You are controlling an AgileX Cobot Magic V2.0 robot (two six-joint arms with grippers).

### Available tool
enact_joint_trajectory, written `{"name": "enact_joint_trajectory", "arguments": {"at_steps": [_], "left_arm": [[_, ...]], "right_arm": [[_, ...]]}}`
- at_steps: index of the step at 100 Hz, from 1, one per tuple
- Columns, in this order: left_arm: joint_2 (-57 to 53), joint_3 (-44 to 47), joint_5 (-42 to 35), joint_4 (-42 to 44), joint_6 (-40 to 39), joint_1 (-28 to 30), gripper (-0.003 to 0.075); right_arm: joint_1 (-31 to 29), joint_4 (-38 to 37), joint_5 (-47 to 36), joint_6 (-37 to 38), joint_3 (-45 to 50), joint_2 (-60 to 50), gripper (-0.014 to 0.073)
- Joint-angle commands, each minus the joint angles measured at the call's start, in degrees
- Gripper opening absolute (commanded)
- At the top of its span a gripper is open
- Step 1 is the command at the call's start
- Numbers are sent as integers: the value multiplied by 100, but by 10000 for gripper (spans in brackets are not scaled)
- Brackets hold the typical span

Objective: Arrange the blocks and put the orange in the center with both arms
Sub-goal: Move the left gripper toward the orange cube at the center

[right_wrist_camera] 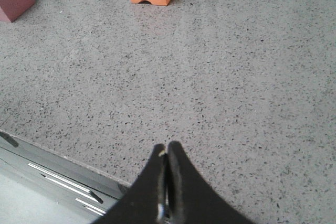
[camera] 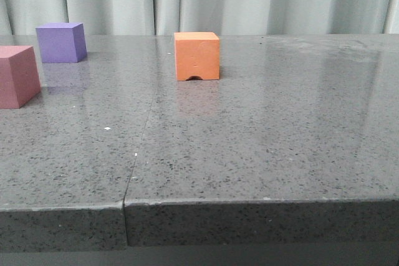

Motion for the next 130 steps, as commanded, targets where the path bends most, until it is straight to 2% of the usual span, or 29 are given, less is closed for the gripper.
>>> {"name": "enact_joint_trajectory", "arguments": {"at_steps": [1,20,29,33,34,38,39,40,42,43,46,48,49,52,55,59,75,89,111,130], "left_arm": [[602,-575,-76,-42,3,10,-20],[1683,-1405,323,-42,3,10,-12],[2143,-1759,414,-42,3,10,59],[2308,-1906,414,-42,3,10,137],[2373,-1930,414,-42,3,10,137],[2560,-2097,414,-42,3,10,242],[2590,-2120,414,-42,3,10,242],[2618,-2141,414,-42,3,10,296],[2700,-2210,414,-42,3,10,334],[2752,-2251,403,-42,3,10,393],[2847,-2337,391,-42,3,10,452],[2921,-2399,378,-42,3,10,529],[2948,-2421,378,-42,3,10,529],[3050,-2509,378,-42,3,10,617],[3176,-2598,389,-42,3,10,673],[3304,-2730,402,-42,3,10,719],[3900,-3305,534,-53,3,10,657],[4455,-3937,888,-218,682,-157,657],[5379,-5022,1427,-1883,3055,-506,657],[6243,-6087,2516,-3450,4952,-619,657]], "right_arm": [[-7,-58,-423,-76,-142,15,-69],[-7,-58,-423,-76,-142,15,-69],[-7,-58,-423,-76,-142,15,-69],[-7,-58,-423,-76,-142,15,-69],[-7,-58,-423,-76,-142,15,-69],[-7,-58,-423,-76,-142,15,-69],[-7,-58,-423,-76,-142,15,-69],[-7,-58,-423,-76,-142,15,-69],[-7,-58,-423,-76,-142,15,-69],[-7,-58,-423,-76,-142,15,-69],[-7,-58,-423,-76,-142,15,-69],[-7,-58,-423,-76,-142,15,-69],[-7,-58,-423,-76,-142,15,-69],[-7,-58,-423,-76,-142,15,-69],[-7,-58,-423,-76,-142,15,-69],[-7,-58,-423,-76,-142,15,-69],[-7,-58,-423,-76,-142,15,-69],[-7,-58,-423,-76,-142,15,-69],[-7,-58,-423,-76,-142,15,-69],[-7,-58,-423,-76,-142,15,-69]]}}
